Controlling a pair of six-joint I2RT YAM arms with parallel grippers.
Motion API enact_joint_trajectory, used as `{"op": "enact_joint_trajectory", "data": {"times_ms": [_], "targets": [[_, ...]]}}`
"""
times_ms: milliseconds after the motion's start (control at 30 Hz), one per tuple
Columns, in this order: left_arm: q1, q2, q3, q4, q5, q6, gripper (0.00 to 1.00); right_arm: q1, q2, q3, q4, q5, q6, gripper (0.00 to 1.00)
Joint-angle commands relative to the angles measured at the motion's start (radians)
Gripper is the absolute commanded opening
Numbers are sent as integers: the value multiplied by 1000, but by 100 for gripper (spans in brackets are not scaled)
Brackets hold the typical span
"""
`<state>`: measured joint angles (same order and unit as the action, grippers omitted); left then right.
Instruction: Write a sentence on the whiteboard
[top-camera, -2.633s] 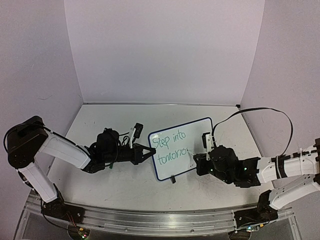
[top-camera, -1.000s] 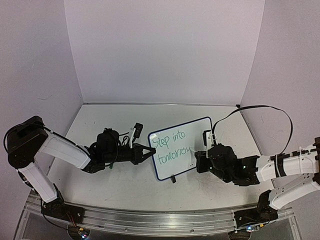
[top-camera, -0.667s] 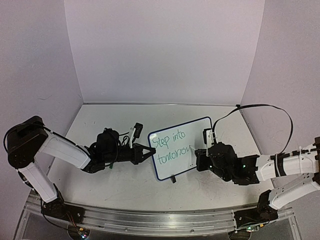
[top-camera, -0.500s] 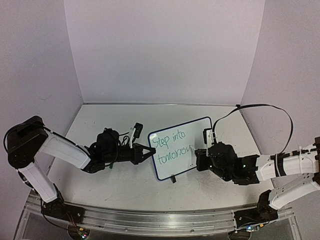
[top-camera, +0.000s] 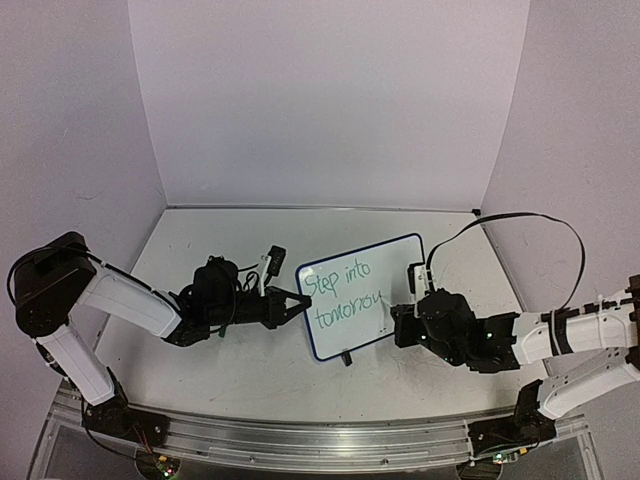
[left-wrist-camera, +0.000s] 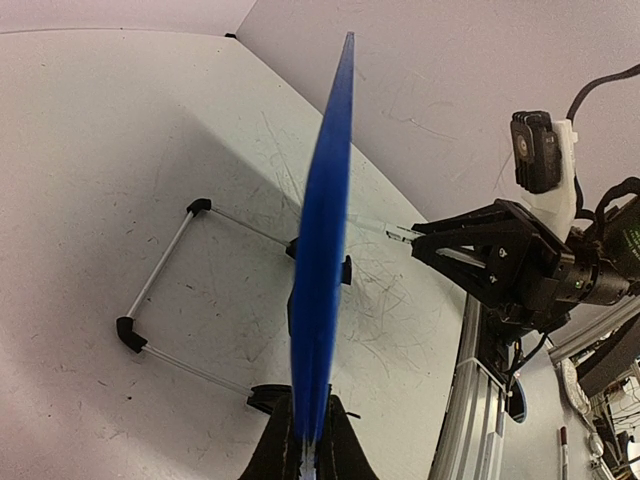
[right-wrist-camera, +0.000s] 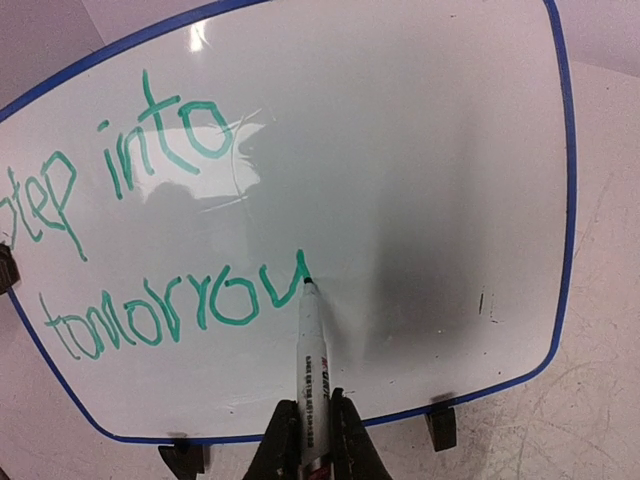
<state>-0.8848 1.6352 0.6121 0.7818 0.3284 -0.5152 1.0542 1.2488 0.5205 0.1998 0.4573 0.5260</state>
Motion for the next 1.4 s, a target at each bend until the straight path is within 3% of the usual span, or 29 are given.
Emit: {"op": "enact_joint_trajectory", "data": {"times_ms": [0,700,1367], "targets": [[4,-20,-7,-49,-7,8,0,-7,-9,-14,-38,-9,27,0],[4,-27,-12,-51,-9,9,0,-8,9,0,-58,2,43,0],[4,-25,-12,-51,-7,7,0,-46,15,76,-4,62,-49,0]]}}
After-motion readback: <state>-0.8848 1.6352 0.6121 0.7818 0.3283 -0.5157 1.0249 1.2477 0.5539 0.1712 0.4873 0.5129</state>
